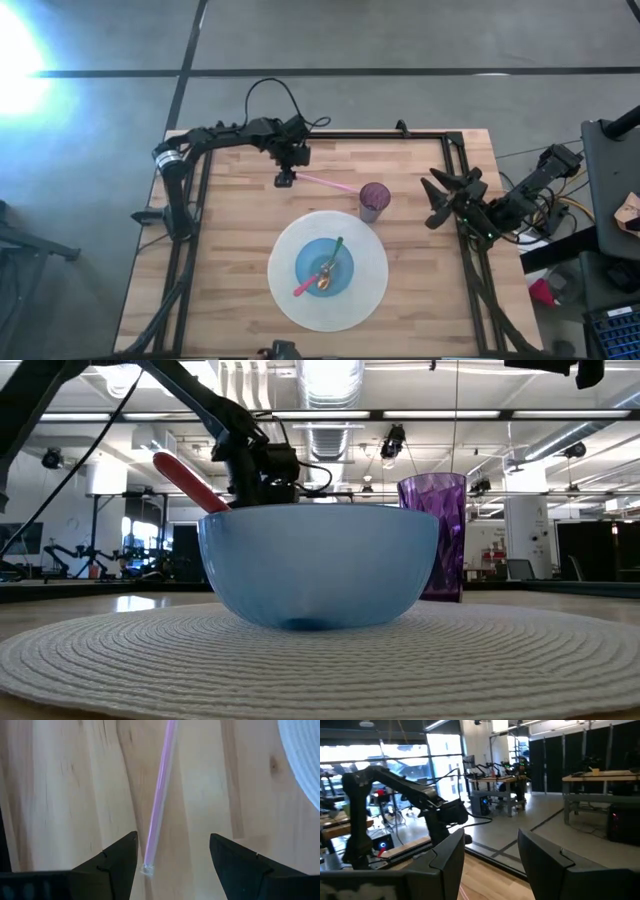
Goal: Pick & Place Utensil
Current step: Put the pink straw in the purple cup
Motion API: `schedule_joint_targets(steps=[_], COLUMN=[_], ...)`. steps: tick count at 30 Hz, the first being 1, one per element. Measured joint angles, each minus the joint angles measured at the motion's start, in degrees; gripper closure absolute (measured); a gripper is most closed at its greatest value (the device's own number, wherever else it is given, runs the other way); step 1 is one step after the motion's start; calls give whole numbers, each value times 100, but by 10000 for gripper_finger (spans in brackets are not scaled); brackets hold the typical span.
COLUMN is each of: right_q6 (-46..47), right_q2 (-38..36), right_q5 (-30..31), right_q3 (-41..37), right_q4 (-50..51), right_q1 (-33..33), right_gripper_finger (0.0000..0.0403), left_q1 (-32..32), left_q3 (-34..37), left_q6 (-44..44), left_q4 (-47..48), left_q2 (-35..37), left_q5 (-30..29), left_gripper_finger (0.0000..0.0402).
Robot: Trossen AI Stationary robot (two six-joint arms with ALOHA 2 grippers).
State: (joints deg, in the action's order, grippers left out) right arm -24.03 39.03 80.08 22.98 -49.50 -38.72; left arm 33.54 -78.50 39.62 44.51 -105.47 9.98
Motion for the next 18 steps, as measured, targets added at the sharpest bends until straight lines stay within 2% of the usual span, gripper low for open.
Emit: schedule_joint_targets(steps=[4,18], right_q6=[0,0], right_q2=[8,7], right_q5=[260,261], right_q3=[0,-13], right_q4=[-3,-2], right_q1=[2,0], right_gripper_finger=[225,225], left_q1=[43,52], left_q3=[0,4], left_q6=[-4,21], left_q4=[0,-215], left_q2=[-69,-410], left_q5=[-70,-294], left_gripper_finger=[163,164])
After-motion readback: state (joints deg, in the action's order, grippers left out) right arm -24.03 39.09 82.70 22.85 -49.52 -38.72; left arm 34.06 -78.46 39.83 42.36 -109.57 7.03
